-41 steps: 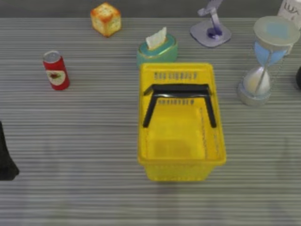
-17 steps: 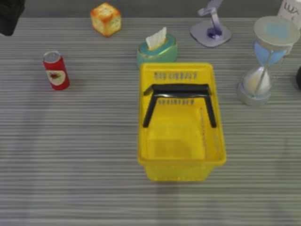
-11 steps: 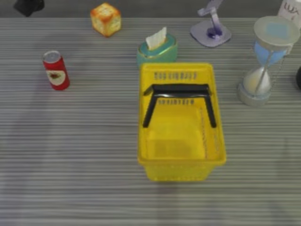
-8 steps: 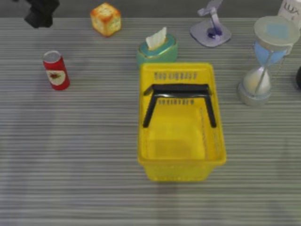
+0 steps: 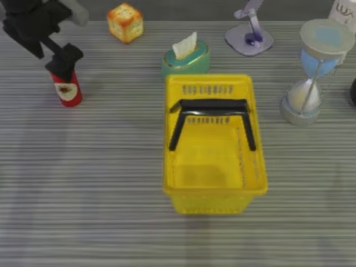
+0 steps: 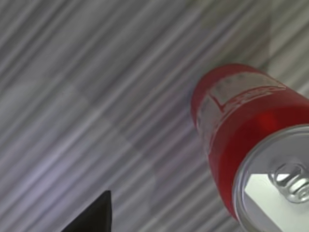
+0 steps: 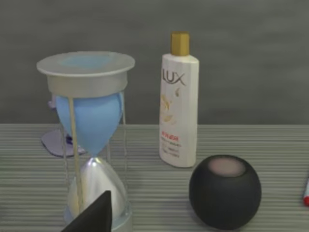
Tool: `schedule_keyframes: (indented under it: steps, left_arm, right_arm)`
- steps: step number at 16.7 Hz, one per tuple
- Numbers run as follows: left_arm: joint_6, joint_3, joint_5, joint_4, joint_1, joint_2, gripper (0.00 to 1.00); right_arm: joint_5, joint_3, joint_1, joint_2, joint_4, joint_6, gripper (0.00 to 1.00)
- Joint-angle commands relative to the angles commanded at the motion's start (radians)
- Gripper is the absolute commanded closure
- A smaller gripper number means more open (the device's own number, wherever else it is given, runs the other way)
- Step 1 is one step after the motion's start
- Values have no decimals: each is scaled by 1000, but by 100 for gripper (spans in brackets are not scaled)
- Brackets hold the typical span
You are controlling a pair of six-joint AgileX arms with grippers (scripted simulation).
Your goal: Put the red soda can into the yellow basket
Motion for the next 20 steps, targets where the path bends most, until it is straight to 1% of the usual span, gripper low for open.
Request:
schedule_keyframes:
  steps: [7,9,14,19,20]
  left_arm:
    - [0,-3,0,2,2,6,0]
    - [0,-41,0,38,-1,2,0]
    - [-4,-199,-1,187,-5,-8,0]
    - [-5,-219,-1,207,-6,-8,0]
    - [-5,-219,-1,207,-6,-8,8]
  right_arm:
    - [0,0,0,0,0,0,0]
    - [0,0,0,0,0,0,0]
    - [0,0,0,0,0,0,0]
    - [0,0,0,0,0,0,0]
    - [0,0,0,0,0,0,0]
